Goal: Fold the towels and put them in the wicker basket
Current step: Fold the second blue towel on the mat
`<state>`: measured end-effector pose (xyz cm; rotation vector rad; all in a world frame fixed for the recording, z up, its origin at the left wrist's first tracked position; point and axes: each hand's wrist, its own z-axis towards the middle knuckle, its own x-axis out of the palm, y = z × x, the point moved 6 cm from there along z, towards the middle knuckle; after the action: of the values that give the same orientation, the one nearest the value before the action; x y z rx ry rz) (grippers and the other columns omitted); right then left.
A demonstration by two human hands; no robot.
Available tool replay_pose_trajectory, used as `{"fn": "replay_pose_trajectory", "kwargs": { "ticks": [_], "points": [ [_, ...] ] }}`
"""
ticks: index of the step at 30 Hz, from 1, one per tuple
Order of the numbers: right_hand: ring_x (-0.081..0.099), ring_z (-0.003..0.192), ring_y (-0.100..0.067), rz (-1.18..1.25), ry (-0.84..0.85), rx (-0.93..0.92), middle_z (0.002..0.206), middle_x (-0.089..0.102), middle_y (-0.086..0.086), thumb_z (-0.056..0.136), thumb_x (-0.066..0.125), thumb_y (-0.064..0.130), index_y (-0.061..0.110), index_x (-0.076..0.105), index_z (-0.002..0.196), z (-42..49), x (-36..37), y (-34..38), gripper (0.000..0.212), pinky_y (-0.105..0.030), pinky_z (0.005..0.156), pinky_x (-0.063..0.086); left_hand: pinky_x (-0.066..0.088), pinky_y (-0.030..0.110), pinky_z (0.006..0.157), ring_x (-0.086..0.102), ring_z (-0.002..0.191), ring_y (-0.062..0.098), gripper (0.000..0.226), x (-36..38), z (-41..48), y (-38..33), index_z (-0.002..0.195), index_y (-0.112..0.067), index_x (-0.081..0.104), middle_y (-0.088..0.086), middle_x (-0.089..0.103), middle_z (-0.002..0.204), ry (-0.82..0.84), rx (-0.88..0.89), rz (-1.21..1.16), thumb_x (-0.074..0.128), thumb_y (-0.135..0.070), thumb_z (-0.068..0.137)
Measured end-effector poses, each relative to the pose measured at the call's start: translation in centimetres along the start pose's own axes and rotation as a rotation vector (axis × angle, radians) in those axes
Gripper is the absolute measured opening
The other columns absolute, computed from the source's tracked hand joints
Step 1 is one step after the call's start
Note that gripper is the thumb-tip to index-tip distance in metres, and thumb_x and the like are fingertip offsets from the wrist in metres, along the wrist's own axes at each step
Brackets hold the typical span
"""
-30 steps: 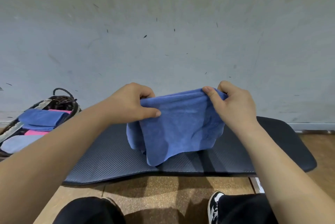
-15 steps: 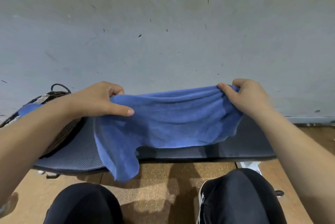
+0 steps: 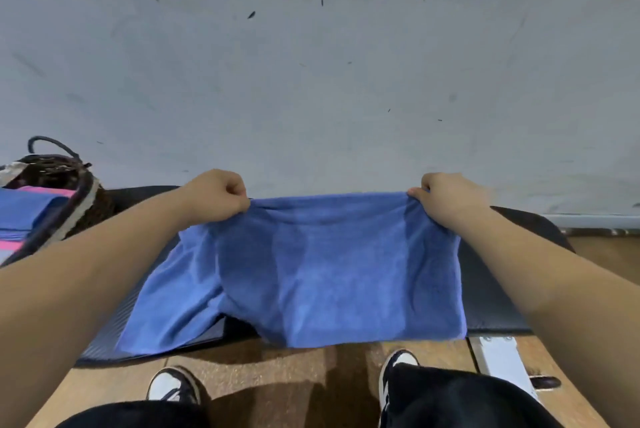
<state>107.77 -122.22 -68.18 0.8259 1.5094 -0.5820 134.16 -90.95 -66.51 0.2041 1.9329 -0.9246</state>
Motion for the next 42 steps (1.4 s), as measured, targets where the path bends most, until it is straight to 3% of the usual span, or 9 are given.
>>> {"fn": "replay_pose_trajectory", "kwargs": {
  "ticks": [7,14,19,21,24,28,31,36,42],
  "points": [
    [0.055,0.118,-0.034,-0.14,0.018,0.026,0.127,0.058,-0.011,0.107,0.041,0.044,0.019,0.059,0.126,4.0,5.5,1.0,0.036,-0.042,0.088,0.047,0.049,0.033,0.083,0.064,0.095,0.026,0.012,5.5,7.0,1.8,0.105,-0.017,0.067,0.0,0.069,0.1,-0.166,0.025,0.005,0.064,-0.019,0.094],
    [0.063,0.116,-0.029,0.492,0.17,-0.254,0.122,0.069,-0.008,0.104,0.05,0.04,0.017,0.07,0.12,-1.5,8.8,13.6,0.034,-0.038,0.098,0.05,0.052,0.05,0.097,0.061,0.113,0.033,0.027,3.5,5.5,7.6,0.122,-0.022,0.065,0.006,0.065,0.127,-0.301,-0.076,0.103,0.048,-0.022,0.101],
    [0.048,0.14,-0.026,0.506,0.3,-0.268,0.145,0.059,-0.006,0.084,0.029,0.073,0.018,0.061,0.137,-4.7,11.7,20.4,0.083,-0.05,0.116,0.037,0.052,0.051,0.095,0.058,0.118,0.04,0.053,2.7,2.6,14.0,0.142,-0.019,0.054,0.015,0.059,0.131,-0.184,-0.198,0.166,0.067,-0.026,0.091],
    [0.038,0.148,-0.026,0.493,0.317,-0.236,0.151,0.053,-0.003,0.087,0.028,0.072,0.023,0.056,0.143,-4.9,12.8,21.4,0.08,-0.052,0.121,0.029,0.054,0.047,0.086,0.062,0.106,0.037,0.054,2.7,2.0,15.3,0.136,-0.017,0.056,0.012,0.064,0.116,-0.213,-0.204,0.094,0.073,-0.028,0.087],
    [0.013,0.158,-0.028,0.342,0.249,-0.231,0.166,0.033,-0.004,0.1,0.032,0.067,0.031,0.047,0.151,-5.1,13.4,22.2,0.064,-0.056,0.126,0.01,0.055,0.042,0.079,0.066,0.089,0.028,0.02,3.0,1.9,15.7,0.105,-0.016,0.065,0.0,0.067,0.086,-0.244,-0.242,-0.06,0.072,-0.023,0.087],
    [-0.006,0.16,-0.028,0.205,0.224,-0.298,0.175,0.003,-0.004,0.099,0.026,0.073,0.04,0.026,0.161,-4.4,13.4,23.9,0.07,-0.058,0.126,-0.004,0.049,0.033,0.072,0.065,0.084,0.027,0.005,1.7,1.8,17.6,0.083,-0.02,0.066,-0.002,0.068,0.08,-0.33,-0.258,-0.093,0.068,-0.021,0.087],
    [-0.015,0.159,-0.028,0.145,0.307,-0.319,0.175,-0.008,-0.001,0.098,0.021,0.076,0.046,0.014,0.163,-4.5,14.6,24.4,0.072,-0.057,0.125,-0.009,0.052,0.038,0.081,0.066,0.096,0.035,0.004,-0.6,1.1,20.5,0.091,-0.021,0.065,0.008,0.07,0.097,-0.385,-0.317,-0.034,0.068,-0.022,0.088],
    [-0.021,0.158,-0.028,0.082,0.313,-0.342,0.174,-0.016,0.0,0.097,0.02,0.078,0.046,0.006,0.163,-5.5,15.6,25.5,0.075,-0.059,0.124,-0.014,0.039,0.054,0.111,0.038,0.14,0.042,0.065,-0.1,-0.3,19.6,0.15,-0.017,0.044,0.014,0.038,0.157,-0.407,-0.223,0.256,0.068,-0.037,0.092],
    [-0.026,0.156,-0.031,0.04,0.354,-0.317,0.172,-0.022,0.002,0.094,0.016,0.081,0.051,0.001,0.162,-6.2,16.0,27.2,0.075,-0.067,0.12,-0.016,0.004,0.058,0.126,-0.004,0.158,0.038,0.088,6.4,1.4,17.5,0.163,-0.023,0.012,0.009,-0.003,0.173,-0.04,-0.229,0.346,0.032,-0.075,0.095]
  ]
}}
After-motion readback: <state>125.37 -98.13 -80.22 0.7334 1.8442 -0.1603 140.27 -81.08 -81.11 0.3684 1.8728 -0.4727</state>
